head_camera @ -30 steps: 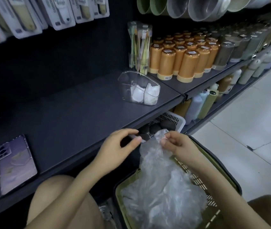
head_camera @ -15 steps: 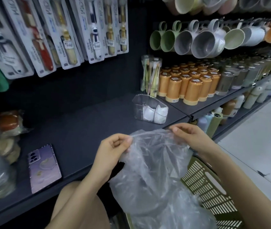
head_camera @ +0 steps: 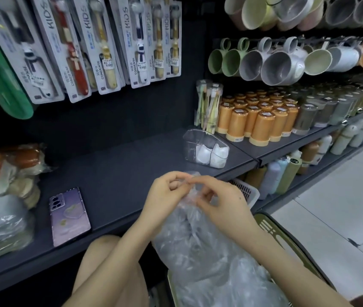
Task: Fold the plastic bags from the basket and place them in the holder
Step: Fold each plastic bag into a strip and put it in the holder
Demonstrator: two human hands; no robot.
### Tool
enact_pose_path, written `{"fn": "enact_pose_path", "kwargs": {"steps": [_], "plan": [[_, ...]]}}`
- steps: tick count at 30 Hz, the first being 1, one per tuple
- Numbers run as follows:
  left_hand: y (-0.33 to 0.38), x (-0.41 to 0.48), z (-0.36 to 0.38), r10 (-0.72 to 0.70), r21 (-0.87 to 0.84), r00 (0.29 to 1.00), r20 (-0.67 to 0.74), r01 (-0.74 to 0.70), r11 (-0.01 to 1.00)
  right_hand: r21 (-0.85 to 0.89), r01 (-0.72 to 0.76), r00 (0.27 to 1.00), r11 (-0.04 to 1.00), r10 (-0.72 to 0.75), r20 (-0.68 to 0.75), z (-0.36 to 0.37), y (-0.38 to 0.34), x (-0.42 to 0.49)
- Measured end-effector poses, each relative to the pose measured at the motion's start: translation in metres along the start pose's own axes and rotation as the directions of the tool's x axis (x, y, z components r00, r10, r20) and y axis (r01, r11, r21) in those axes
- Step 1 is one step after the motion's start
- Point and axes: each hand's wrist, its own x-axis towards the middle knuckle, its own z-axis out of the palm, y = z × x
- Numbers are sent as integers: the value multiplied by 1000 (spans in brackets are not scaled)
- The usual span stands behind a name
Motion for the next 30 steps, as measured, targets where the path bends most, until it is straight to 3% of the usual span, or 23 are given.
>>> {"fn": "enact_pose_path", "kwargs": {"steps": [3,5,10,16,19,25,30], "plan": [[-6,-10,-4,13,-66,1000,-18,-15,998,160,-52,998,986,59,-33,-4,5,0],[-13,-19,-5,74,61,996,-48,-71,996,231,-43,996,972,60,-66,-7,8,0],[-33,-31,-1,132,428,990,-38,-104,898,500,-156,966,852,238,-103,-11,9,4],[-44,-30,2,143,398,989,-25,-121,909,674,-246,904,696,416,-99,-20,12,7],[-43,-32,5,122,379,992,-46,-95,920,684,-228,880,693,447,-159,-20,14,7],[-39,-32,16,-103,135,990,-96,115,984,651,-206,843,731,470,-261,-15,18,10],[-43,-24,5,46,165,993,-109,-27,986,709,-253,818,658,536,-206,-20,36,4]]}}
